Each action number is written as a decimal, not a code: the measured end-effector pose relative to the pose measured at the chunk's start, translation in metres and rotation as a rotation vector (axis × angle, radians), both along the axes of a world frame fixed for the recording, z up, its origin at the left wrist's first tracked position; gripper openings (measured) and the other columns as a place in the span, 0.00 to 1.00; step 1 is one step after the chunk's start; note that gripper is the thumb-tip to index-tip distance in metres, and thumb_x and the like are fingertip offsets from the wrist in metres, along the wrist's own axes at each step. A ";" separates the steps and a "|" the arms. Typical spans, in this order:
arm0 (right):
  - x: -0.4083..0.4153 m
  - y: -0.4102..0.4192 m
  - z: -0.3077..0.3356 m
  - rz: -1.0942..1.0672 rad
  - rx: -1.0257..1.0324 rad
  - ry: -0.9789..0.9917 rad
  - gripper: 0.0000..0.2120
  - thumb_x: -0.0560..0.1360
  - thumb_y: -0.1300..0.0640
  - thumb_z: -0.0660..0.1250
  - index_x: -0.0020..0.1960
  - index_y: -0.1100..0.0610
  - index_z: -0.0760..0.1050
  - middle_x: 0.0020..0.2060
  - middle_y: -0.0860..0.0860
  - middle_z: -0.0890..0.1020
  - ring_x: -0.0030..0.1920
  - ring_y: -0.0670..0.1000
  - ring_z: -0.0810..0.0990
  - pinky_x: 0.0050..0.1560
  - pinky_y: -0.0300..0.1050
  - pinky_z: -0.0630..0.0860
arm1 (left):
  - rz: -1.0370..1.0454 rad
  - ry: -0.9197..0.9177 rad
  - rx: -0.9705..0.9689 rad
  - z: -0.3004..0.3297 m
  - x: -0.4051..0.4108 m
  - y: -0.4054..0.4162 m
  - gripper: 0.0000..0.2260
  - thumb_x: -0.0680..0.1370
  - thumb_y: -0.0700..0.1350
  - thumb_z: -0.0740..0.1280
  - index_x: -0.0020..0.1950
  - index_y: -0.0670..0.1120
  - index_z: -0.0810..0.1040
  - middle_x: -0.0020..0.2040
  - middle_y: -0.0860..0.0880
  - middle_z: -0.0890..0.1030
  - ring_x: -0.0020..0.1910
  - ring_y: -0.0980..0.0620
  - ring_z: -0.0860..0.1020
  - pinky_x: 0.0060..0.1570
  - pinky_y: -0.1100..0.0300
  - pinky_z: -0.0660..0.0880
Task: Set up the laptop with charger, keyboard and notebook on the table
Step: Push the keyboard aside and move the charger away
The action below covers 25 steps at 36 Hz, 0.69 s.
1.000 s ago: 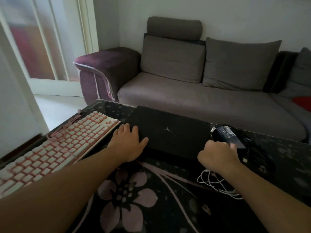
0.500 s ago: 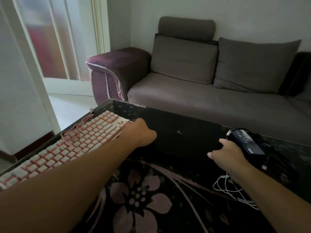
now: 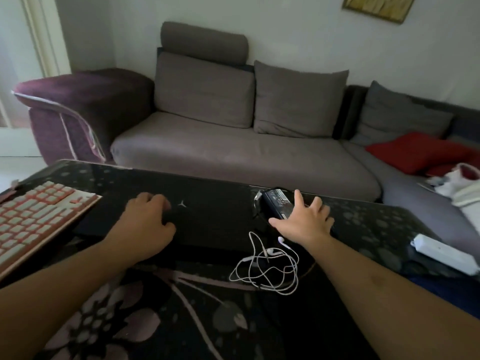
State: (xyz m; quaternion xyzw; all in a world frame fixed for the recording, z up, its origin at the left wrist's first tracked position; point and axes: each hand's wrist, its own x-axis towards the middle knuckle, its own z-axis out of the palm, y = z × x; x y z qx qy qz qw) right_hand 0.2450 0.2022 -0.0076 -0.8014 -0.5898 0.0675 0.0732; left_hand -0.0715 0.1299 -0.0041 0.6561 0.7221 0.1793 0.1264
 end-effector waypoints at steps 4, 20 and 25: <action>0.018 0.025 -0.006 -0.060 -0.103 0.174 0.62 0.65 0.27 0.74 0.84 0.39 0.40 0.84 0.61 0.47 0.82 0.70 0.49 0.78 0.69 0.56 | -0.184 -0.130 -0.010 -0.004 0.055 0.012 0.17 0.80 0.47 0.71 0.68 0.54 0.76 0.65 0.53 0.75 0.59 0.56 0.75 0.59 0.63 0.72; 0.114 0.046 -0.008 0.179 0.033 0.263 0.33 0.63 0.36 0.75 0.61 0.48 0.68 0.54 0.50 0.81 0.54 0.57 0.81 0.51 0.53 0.81 | 0.018 -0.608 -0.194 -0.027 0.288 0.125 0.09 0.76 0.43 0.68 0.53 0.41 0.83 0.54 0.39 0.85 0.54 0.37 0.84 0.54 0.49 0.83; 0.156 0.047 -0.007 0.138 0.028 0.324 0.34 0.57 0.38 0.78 0.57 0.48 0.70 0.52 0.49 0.81 0.52 0.55 0.81 0.49 0.51 0.80 | 0.039 -0.815 -0.195 -0.021 0.351 0.128 0.14 0.82 0.39 0.61 0.67 0.40 0.77 0.47 0.44 0.79 0.40 0.47 0.78 0.33 0.59 0.74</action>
